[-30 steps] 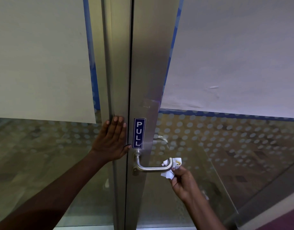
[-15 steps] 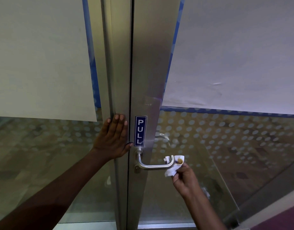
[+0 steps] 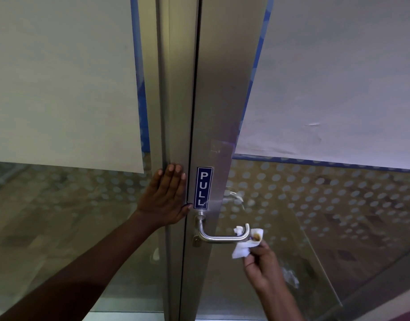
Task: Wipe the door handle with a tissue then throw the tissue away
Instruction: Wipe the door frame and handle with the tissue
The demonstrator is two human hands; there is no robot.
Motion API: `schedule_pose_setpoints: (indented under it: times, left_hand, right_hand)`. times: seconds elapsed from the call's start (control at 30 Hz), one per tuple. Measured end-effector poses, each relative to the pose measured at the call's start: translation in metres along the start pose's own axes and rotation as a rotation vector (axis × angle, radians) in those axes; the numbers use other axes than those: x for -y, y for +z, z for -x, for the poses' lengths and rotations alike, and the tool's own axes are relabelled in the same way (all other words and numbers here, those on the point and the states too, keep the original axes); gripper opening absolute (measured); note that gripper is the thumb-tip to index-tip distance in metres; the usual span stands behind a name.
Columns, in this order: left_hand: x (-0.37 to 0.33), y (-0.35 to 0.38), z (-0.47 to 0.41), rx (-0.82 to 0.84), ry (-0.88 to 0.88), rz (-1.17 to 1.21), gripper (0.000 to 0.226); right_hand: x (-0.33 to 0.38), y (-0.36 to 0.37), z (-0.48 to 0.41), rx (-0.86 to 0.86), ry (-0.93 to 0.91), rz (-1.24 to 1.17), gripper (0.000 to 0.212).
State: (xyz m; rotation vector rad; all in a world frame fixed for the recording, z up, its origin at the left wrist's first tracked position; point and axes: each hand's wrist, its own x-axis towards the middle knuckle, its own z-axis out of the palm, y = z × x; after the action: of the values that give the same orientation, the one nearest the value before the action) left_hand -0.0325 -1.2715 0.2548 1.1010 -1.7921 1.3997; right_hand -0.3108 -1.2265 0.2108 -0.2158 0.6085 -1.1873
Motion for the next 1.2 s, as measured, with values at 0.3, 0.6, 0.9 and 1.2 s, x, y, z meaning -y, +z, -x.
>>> schedule_pose_setpoints:
  times: [0.3,0.6,0.9,1.2]
  left_hand:
    - [0.000,0.000,0.000,0.001,0.005,0.009,0.081]
    - [0.001,0.000,0.000,0.003,0.006,0.000,0.082]
    - [0.001,0.002,0.003,0.013,0.006,-0.012,0.082]
    - [0.000,0.000,0.000,0.005,0.003,-0.011,0.081]
  right_hand:
    - [-0.045,0.001,0.008,0.043,0.090,0.167,0.041]
    - [-0.066,0.025,-0.010,0.062,0.237,-0.001,0.026]
    - [-0.069,0.029,-0.019,0.169,0.195,0.080,0.035]
    - [-0.029,-0.006,-0.012,0.000,0.183,-0.147,0.037]
